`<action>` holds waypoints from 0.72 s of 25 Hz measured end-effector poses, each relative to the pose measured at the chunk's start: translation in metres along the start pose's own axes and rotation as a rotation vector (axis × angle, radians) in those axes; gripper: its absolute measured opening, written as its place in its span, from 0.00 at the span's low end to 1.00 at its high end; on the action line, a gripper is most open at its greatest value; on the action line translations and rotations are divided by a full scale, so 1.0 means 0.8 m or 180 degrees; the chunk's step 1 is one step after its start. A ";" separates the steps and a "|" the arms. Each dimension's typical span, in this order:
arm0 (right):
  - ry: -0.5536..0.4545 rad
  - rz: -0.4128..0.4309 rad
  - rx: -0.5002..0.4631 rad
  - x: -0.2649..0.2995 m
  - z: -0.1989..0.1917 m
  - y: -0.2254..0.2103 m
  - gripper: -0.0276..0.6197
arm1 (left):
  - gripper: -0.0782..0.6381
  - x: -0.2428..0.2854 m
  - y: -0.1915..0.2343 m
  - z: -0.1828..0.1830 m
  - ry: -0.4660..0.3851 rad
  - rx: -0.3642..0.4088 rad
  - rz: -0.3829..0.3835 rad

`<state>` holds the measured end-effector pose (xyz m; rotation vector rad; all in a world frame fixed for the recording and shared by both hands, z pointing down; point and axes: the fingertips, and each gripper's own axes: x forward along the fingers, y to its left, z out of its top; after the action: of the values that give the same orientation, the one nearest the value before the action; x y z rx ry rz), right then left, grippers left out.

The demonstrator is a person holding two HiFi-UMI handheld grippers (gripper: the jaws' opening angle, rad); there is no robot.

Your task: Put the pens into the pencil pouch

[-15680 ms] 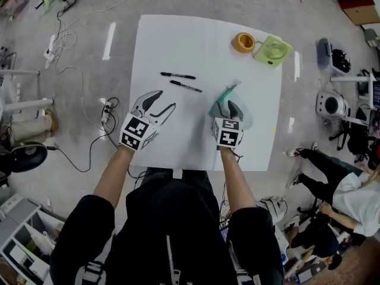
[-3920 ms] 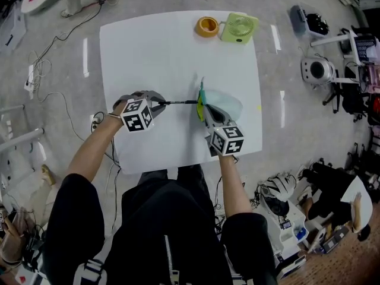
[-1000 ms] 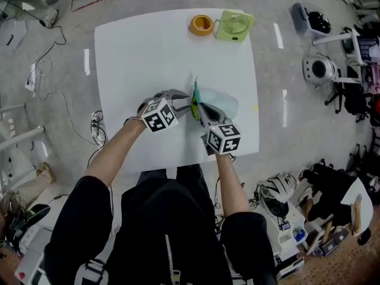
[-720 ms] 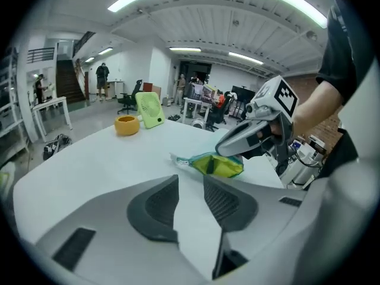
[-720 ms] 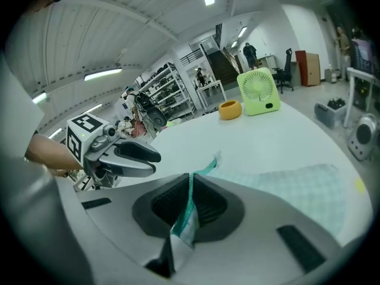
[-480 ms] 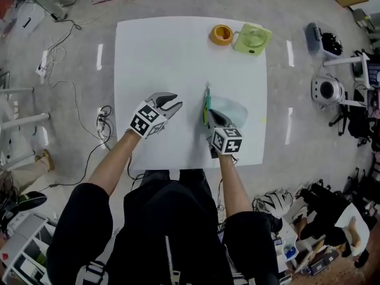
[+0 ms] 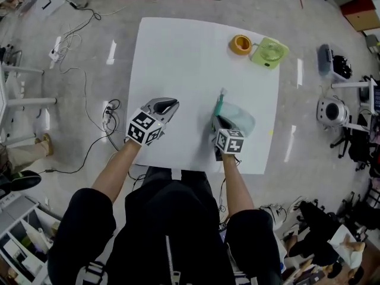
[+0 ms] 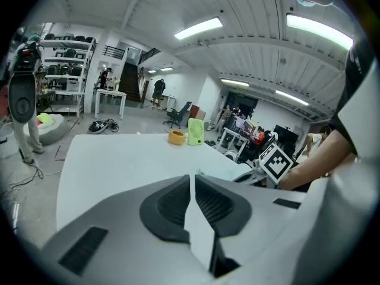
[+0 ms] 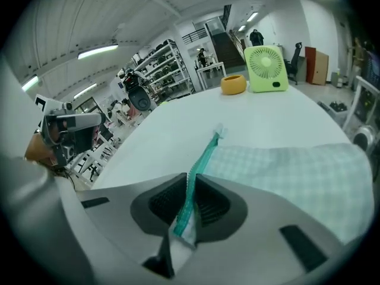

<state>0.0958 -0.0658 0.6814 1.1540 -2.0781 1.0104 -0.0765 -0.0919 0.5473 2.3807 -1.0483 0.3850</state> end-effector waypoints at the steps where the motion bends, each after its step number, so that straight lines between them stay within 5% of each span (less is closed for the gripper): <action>1: 0.0006 0.0001 0.0014 0.003 -0.002 0.000 0.14 | 0.17 -0.005 0.001 0.001 -0.0011 0.0002 0.0024; 13: -0.0449 -0.0037 -0.0193 -0.043 0.043 0.021 0.28 | 0.16 -0.057 0.012 0.031 -0.0237 0.0229 0.0320; 18: -0.0809 -0.0095 -0.0481 -0.089 0.096 0.035 0.06 | 0.16 -0.064 0.005 0.067 -0.0396 0.0389 0.0382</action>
<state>0.0979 -0.0861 0.5752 1.2858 -2.2813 0.7084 -0.1102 -0.0929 0.4816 2.4831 -1.2618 0.3563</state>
